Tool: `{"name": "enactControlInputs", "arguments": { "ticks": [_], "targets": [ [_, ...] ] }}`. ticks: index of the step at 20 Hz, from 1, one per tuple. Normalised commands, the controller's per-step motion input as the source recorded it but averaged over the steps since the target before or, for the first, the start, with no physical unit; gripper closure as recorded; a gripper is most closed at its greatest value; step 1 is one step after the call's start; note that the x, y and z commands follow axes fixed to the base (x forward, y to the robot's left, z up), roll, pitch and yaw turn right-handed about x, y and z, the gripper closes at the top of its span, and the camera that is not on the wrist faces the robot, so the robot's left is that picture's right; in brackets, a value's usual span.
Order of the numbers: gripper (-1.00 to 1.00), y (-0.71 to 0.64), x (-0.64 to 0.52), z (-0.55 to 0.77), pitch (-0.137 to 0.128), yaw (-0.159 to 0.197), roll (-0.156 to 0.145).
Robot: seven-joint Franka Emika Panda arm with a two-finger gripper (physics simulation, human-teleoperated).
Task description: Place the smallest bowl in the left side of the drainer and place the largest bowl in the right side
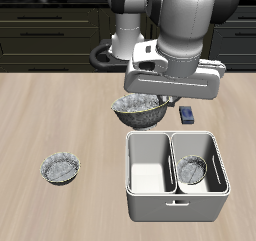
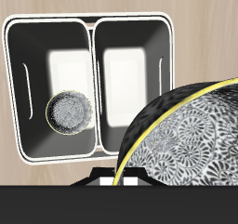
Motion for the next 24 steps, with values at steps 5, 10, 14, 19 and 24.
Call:
{"name": "enactControlInputs", "arguments": {
  "ticks": [5,10,14,19,24],
  "targets": [
    [1.0,0.04,0.09,-0.23,0.039,0.001,-0.005],
    [1.0,0.09,0.01,-0.17,0.026,-0.001,0.01],
    [1.0,0.06,0.03,-0.17,0.023,0.001,0.001],
    [1.0,-0.02,-0.01,-0.08,0.016,0.029,-0.021],
    [-1.0,-0.03,-0.01,-0.07,0.026,-0.004,-0.026]
  ]
}}
